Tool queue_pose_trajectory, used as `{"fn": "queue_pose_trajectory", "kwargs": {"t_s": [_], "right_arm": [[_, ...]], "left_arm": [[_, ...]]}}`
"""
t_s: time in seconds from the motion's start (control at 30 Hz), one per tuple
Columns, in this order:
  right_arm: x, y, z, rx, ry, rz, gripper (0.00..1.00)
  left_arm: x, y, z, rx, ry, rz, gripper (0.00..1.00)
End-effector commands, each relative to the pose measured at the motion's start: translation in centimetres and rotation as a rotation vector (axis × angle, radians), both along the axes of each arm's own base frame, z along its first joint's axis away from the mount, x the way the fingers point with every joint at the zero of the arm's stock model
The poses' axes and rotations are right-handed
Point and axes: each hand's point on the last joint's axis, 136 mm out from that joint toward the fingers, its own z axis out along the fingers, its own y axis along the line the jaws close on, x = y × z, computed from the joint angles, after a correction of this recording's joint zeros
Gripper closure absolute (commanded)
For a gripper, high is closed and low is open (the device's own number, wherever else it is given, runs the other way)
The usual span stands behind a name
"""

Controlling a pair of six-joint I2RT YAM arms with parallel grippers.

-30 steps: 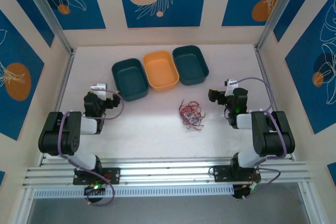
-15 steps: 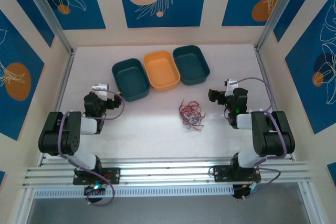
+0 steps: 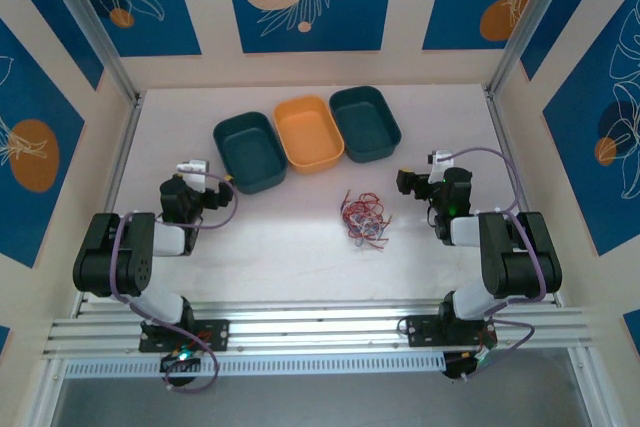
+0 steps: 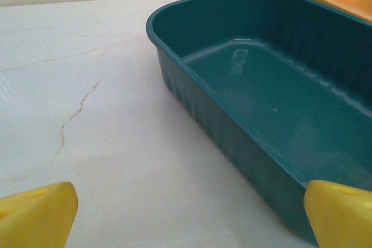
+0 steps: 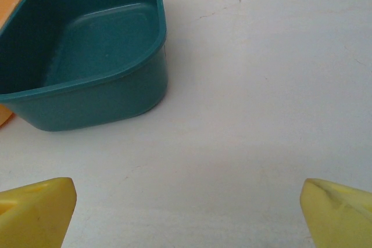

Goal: Untangle the cables

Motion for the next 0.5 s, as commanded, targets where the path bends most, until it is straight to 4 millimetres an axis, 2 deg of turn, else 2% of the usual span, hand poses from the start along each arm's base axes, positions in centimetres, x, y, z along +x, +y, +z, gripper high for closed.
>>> {"fn": "queue_pose_trajectory", "kwargs": {"t_s": [0.0, 0.37, 0.47], "right_arm": [[0.53, 0.24, 0.75, 0.006, -0.021, 0.010, 0.01], [0.49, 0.26, 0.74, 0.006, -0.021, 0.010, 0.01], [0.46, 0.27, 0.74, 0.007, -0.022, 0.011, 0.01]], "left_arm": [[0.26, -0.78, 0.81, 0.000, -0.021, -0.039, 0.00], [0.17, -0.78, 0.91, -0.007, -0.027, -0.040, 0.00], [0.14, -0.19, 1.09, -0.012, -0.035, -0.003, 0.00]]}}
